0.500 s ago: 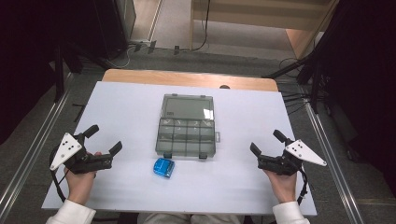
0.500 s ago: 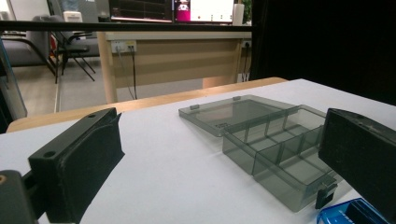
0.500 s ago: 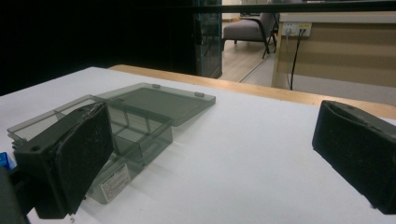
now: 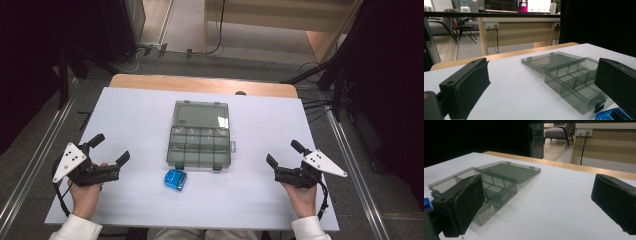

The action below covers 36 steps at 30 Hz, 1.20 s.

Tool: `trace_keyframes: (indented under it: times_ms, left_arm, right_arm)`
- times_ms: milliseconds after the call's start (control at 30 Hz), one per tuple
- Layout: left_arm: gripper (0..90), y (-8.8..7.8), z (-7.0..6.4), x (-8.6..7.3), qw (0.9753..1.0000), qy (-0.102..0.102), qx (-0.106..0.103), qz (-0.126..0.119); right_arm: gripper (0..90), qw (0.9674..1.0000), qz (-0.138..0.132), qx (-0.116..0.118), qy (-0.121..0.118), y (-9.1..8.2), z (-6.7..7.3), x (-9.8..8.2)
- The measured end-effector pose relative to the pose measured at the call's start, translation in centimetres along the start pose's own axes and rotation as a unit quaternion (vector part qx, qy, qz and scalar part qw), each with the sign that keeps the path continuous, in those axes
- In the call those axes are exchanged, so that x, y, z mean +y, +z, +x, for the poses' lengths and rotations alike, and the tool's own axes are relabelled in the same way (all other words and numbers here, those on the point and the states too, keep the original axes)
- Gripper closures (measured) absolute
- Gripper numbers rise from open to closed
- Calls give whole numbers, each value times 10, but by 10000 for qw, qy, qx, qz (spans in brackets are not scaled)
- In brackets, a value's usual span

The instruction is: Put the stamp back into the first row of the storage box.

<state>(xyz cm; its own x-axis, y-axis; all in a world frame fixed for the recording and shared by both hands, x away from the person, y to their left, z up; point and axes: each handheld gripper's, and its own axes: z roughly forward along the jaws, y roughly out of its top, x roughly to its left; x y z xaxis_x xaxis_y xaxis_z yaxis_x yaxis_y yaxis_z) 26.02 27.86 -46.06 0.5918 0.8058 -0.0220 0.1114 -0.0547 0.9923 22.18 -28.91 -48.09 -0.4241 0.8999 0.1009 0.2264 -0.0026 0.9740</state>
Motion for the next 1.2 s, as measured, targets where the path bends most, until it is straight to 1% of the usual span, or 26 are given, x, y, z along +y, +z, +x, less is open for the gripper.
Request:
trace_keyframes:
  times_ms: [200, 233, 433, 467, 667, 700, 733, 833, 1033, 1100, 1133, 1200]
  left_arm:
    - [0, 0, 1, -1, 10000, -50, 14, 23]
    - [0, 0, 1, -1, 10000, -55, 8, 28]
    - [0, 1, 1, -1, 10000, -50, -8, 78]
    - [0, 1, 1, -1, 9999, -52, -4, 93]
    - [0, 1, 1, -2, 9999, -62, -7, 111]
    - [0, 1, 2, -2, 9999, -63, -11, 108]
    - [0, 1, 2, -2, 9999, -63, -11, 108]
    - [0, 2, 2, -2, 9999, -76, -14, 108]
    - [0, 2, 2, -2, 9999, -98, -16, 107]
    - [0, 2, 2, -2, 9999, -107, -10, 114]
    - [0, 2, 3, -2, 9999, -114, -10, 117]
    - [0, 2, 3, -2, 9999, -113, -18, 124]
  right_arm:
    - [0, 10000, 65, 42, -51, 1, 2, -1]
    - [0, 9999, 121, 54, -62, 2, 3, -1]
    - [0, 9997, 205, 110, -91, 4, 5, -2]
    - [0, 9995, 270, 140, -117, 5, 5, -3]
    - [0, 9987, 416, 207, -201, 8, 8, -4]
    - [0, 9982, 499, 215, -264, 10, 9, -5]
    - [0, 9982, 499, 215, -264, 10, 9, -5]
    - [0, 9963, 689, 273, -426, 14, 13, -7]
    - [0, 9939, 866, 380, -561, 17, 18, -8]
    - [8, 9924, 978, 447, -603, 19, 20, -9]
    - [11, 9907, 1075, 520, -660, 20, 23, -9]
    - [12, 9890, 1149, 620, -697, 22, 25, -9]
